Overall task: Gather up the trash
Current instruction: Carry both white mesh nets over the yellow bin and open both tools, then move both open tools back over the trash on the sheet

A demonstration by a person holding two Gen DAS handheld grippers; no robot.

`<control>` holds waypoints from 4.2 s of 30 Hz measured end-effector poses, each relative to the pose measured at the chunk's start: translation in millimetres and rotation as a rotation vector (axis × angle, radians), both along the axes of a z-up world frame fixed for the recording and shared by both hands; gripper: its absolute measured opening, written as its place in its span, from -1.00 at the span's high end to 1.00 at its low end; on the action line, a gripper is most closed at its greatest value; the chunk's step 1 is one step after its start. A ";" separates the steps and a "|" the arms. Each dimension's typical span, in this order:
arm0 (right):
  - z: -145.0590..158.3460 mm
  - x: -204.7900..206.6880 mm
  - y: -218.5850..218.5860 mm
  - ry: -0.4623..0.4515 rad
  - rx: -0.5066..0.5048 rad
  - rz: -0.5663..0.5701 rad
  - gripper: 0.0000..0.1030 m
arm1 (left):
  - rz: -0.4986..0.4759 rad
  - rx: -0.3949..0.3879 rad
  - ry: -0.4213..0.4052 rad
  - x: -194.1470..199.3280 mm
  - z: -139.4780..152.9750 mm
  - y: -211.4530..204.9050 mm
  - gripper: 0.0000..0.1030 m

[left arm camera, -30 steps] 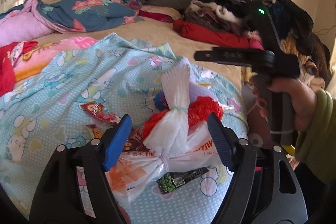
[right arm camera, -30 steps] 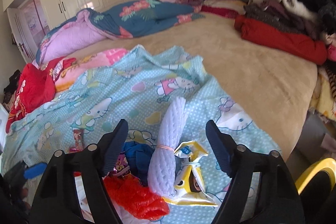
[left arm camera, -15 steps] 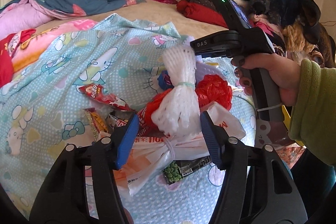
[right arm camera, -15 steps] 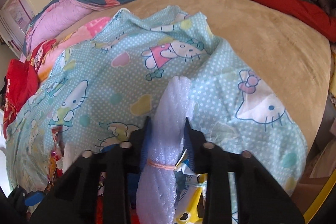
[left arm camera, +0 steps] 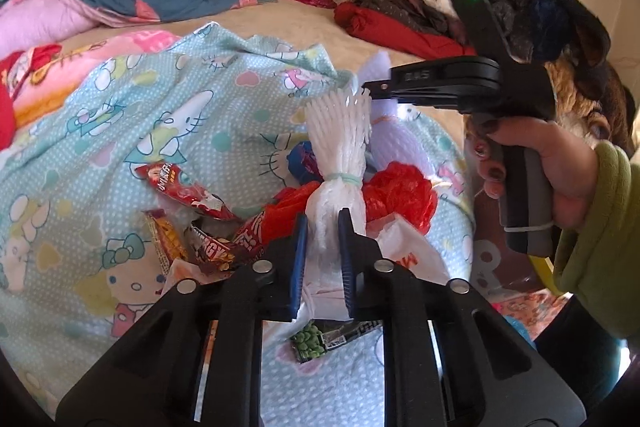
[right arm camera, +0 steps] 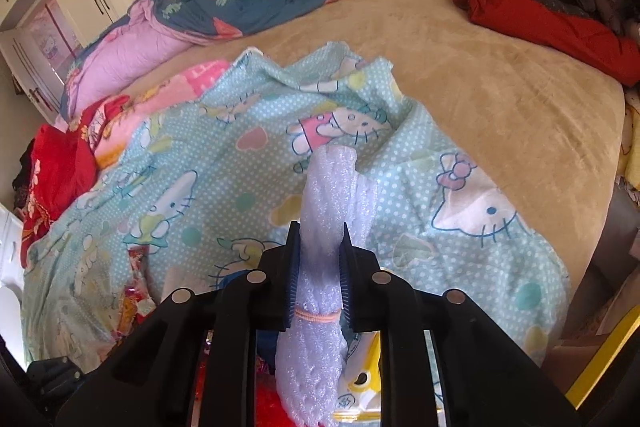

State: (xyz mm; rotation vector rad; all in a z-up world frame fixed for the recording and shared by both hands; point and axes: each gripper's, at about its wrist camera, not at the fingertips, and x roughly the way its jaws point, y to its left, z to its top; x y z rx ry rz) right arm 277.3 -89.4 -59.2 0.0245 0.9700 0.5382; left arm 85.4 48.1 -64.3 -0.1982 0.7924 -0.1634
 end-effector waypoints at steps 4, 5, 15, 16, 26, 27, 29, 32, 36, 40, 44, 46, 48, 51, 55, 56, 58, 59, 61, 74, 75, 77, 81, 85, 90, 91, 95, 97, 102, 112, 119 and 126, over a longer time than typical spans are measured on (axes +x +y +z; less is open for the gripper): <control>27.6 -8.3 -14.4 -0.044 0.056 -0.003 0.67 | 0.038 -0.053 -0.056 -9.9 18.9 9.5 0.82; 34.2 -9.6 -17.4 -0.056 0.066 -0.003 0.67 | 0.046 -0.069 -0.078 -13.0 25.8 11.8 0.82; 85.6 -30.5 -57.1 -0.141 0.192 -0.027 0.67 | 0.035 -0.081 -0.181 -20.0 66.9 -4.9 0.82; 89.8 -33.2 -61.6 -0.152 0.189 -0.030 0.67 | 0.030 -0.080 -0.184 -20.1 68.8 -7.4 0.82; 106.8 -62.7 -110.2 -0.202 0.201 -0.076 0.68 | -0.031 -0.081 -0.212 -21.8 79.4 -44.9 0.82; 107.1 -65.4 -115.4 -0.205 0.201 -0.084 0.68 | -0.039 -0.081 -0.214 -21.8 80.4 -49.8 0.82; 108.4 -70.2 -128.5 -0.209 0.203 -0.101 0.67 | -0.055 -0.083 -0.217 -21.8 82.4 -59.6 0.82; 106.6 -78.1 -146.9 -0.213 0.202 -0.126 0.67 | -0.077 -0.081 -0.219 -22.2 83.3 -73.6 0.82; 100.9 -88.8 -174.7 -0.210 0.202 -0.161 0.67 | -0.103 -0.084 -0.215 -20.3 83.0 -90.5 0.82; 94.6 -99.9 -201.8 -0.208 0.203 -0.196 0.67 | -0.139 -0.074 -0.217 -20.0 83.7 -109.9 0.82; 90.1 -108.0 -225.0 -0.202 0.202 -0.229 0.67 | -0.177 -0.068 -0.218 -18.3 84.2 -130.1 0.82; 87.0 -112.0 -238.0 -0.197 0.205 -0.246 0.67 | -0.195 -0.064 -0.219 -17.8 84.0 -139.3 0.82; 85.0 -114.0 -247.7 -0.195 0.204 -0.262 0.67 | -0.215 -0.059 -0.216 -16.5 83.0 -149.0 0.82; 82.2 -118.5 -263.3 -0.195 0.204 -0.287 0.67 | -0.241 -0.051 -0.213 -17.0 81.1 -162.1 0.82; 74.9 -124.4 -284.8 -0.187 0.200 -0.328 0.67 | -0.272 -0.046 -0.197 -14.6 75.2 -177.4 0.82; 72.3 -125.7 -289.8 -0.183 0.197 -0.338 0.67 | -0.280 -0.046 -0.191 -13.5 73.1 -181.5 0.82; 67.3 -127.4 -298.2 -0.177 0.193 -0.353 0.67 | -0.294 -0.047 -0.181 -12.3 69.6 -187.7 0.82; 65.0 -127.6 -302.3 -0.173 0.189 -0.362 0.67 | -0.303 -0.045 -0.176 -11.7 67.4 -191.2 0.82; 61.2 -128.8 -309.5 -0.168 0.187 -0.375 0.67 | -0.317 -0.042 -0.165 -10.7 64.2 -197.2 0.82; 36.0 -133.3 -340.4 -0.130 0.156 -0.446 0.63 | -0.410 0.001 -0.076 4.0 30.2 -238.2 0.81; 34.7 -133.7 -341.8 -0.128 0.156 -0.451 0.63 | -0.416 0.005 -0.066 6.2 27.2 -241.4 0.81; 32.1 -134.4 -346.0 -0.124 0.157 -0.460 0.63 | -0.426 0.012 -0.057 8.7 22.6 -246.5 0.81; 27.3 -135.2 -353.1 -0.117 0.159 -0.477 0.42 | -0.431 0.017 -0.046 16.1 17.4 -253.4 0.77; 25.5 -139.7 -357.1 -0.120 0.165 -0.503 -0.29 | -0.360 0.046 -0.078 17.2 20.4 -246.9 -0.40; 27.9 -148.9 -350.6 -0.150 0.149 -0.529 -0.51 | -0.256 0.059 -0.177 8.2 33.5 -219.3 -0.79; 29.4 -151.0 -347.1 -0.160 0.147 -0.524 -0.52 | -0.239 0.065 -0.191 6.0 36.0 -214.3 -0.79; 40.3 -160.1 -326.5 -0.219 0.132 -0.486 -0.61 | -0.178 0.062 -0.224 0.1 43.6 -192.3 -0.79; 46.4 -163.7 -316.6 -0.242 0.134 -0.460 -0.61 | -0.154 0.061 -0.233 -0.5 47.6 -184.9 -0.79; 56.2 -169.9 -285.4 -0.264 0.153 -0.398 -0.66 | -0.102 0.058 -0.263 -6.8 55.7 -161.7 -0.79; 69.0 -177.2 -215.7 -0.293 0.143 -0.241 -0.66 | -0.021 0.057 -0.321 -19.2 67.6 -125.9 -0.79; 71.7 -176.6 -178.0 -0.292 0.129 -0.156 -0.67 | 0.038 0.049 -0.329 -22.4 68.0 -98.2 -0.79; 68.6 -174.9 -145.5 -0.282 0.107 -0.081 -0.68 | 0.090 0.052 -0.327 -25.0 66.6 -74.3 -0.79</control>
